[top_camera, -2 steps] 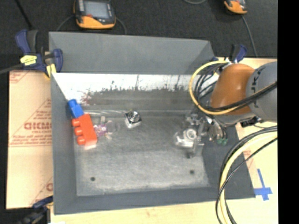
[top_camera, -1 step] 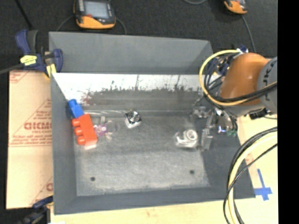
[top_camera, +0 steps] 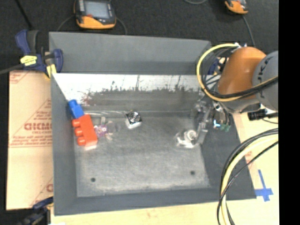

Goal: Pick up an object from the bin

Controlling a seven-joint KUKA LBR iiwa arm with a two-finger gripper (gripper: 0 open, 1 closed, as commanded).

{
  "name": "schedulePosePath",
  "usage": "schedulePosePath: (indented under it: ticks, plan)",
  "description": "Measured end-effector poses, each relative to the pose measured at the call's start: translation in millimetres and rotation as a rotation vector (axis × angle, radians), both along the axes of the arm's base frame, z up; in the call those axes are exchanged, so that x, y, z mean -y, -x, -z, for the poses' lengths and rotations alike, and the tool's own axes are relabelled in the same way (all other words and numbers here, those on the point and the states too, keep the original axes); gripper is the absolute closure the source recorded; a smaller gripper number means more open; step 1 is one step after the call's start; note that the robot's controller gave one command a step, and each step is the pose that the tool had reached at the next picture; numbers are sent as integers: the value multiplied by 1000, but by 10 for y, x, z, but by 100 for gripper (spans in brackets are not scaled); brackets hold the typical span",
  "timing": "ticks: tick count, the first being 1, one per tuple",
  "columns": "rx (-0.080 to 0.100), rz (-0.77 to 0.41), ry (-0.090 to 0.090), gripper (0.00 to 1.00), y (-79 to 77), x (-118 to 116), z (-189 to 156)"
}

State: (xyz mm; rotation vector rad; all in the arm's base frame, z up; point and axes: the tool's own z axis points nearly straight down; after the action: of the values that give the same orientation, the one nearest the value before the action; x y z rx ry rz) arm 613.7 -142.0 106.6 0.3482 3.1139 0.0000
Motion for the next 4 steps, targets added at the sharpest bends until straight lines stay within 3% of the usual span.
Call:
schedulePosePath:
  ticks: [1,2,3,4]
  plan:
    - [-6,-201,1,0,102,-32,364]
    - [-3,-200,2,0,90,-25,352]
    - [-1,-200,2,100,85,-26,346]
    - [-1,-200,3,100,68,-19,114]
